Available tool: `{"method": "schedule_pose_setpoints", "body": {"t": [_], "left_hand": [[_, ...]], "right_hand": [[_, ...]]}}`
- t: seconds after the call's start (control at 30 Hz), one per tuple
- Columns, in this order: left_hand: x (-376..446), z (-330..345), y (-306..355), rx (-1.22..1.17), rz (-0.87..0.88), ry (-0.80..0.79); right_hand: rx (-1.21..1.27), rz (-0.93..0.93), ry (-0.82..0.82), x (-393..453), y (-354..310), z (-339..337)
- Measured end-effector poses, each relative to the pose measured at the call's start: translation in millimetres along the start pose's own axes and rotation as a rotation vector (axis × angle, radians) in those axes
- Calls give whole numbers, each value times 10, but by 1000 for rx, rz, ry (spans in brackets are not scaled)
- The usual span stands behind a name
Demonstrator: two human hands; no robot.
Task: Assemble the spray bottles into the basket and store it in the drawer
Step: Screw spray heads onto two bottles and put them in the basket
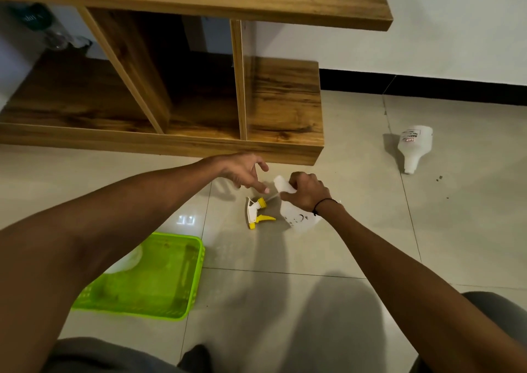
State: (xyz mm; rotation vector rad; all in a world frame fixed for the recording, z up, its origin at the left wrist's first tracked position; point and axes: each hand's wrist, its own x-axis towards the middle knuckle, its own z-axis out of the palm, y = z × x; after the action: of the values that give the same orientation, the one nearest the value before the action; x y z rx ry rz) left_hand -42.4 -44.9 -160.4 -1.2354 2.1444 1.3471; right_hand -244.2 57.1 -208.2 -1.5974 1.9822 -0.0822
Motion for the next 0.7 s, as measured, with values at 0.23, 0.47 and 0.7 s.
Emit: {"method": "schedule_pose_setpoints", "body": {"t": [0.23,0.47,0.7], "left_hand": [[126,194,-14,-179,-67,12],[109,103,-127,24,-51,146],[-41,-43,-452,229,-81,175]], "right_hand": [[755,96,100,118,-304,-69],[877,-13,130,161,-305,19],[7,-324,18,137,-190,366]]}}
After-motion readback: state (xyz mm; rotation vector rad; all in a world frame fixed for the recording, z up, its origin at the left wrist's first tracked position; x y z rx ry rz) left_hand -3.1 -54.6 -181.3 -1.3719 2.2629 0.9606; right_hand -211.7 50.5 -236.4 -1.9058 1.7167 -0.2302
